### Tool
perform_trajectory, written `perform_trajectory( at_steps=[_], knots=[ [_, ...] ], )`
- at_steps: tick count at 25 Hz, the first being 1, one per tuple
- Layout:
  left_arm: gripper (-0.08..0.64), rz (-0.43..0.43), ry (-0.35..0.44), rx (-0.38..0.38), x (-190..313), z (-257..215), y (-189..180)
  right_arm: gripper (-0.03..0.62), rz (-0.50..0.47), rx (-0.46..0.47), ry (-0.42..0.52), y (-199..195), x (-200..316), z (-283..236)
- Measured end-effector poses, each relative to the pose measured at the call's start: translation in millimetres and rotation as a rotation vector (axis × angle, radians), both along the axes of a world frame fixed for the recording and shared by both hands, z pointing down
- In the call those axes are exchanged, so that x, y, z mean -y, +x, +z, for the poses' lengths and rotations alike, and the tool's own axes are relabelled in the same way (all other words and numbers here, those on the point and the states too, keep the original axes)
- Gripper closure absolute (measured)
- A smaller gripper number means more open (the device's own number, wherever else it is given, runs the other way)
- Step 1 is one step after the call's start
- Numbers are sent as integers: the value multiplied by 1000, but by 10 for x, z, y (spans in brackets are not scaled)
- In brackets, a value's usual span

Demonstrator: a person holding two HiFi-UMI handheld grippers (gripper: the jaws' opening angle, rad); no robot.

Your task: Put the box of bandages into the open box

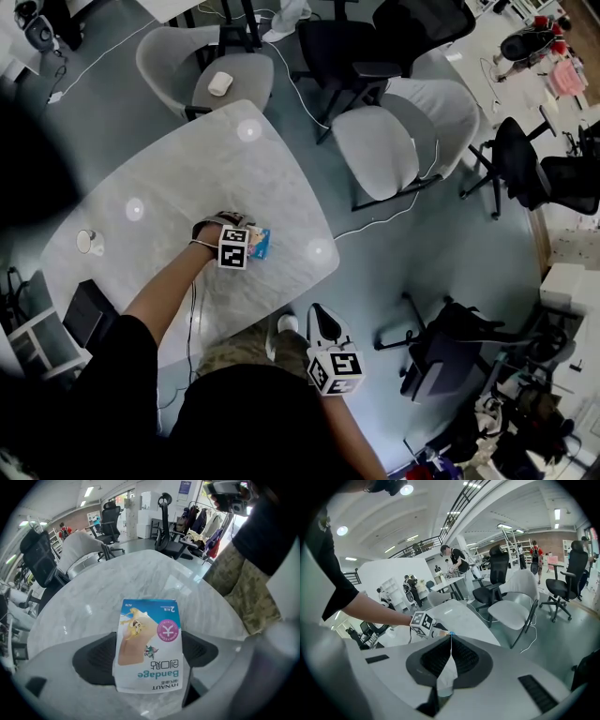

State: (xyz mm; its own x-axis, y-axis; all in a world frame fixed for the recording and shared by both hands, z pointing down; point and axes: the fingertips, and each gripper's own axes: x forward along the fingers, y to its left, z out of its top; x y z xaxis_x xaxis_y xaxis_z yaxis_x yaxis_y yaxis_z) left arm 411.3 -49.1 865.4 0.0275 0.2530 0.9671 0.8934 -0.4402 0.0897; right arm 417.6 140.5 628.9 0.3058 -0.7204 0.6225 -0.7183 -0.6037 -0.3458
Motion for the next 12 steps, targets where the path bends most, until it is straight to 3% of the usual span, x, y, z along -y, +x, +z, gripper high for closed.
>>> perform_trajectory(
  at_steps=[3,12],
  knots=[
    [130,-14,-2,-18,-19,-57,-59,580,-11,-18,12,-20,-32,-39],
    [130,-210,8,-64,37,-570,-498,580,-125,-85,99,-247,10,-314]
  ],
)
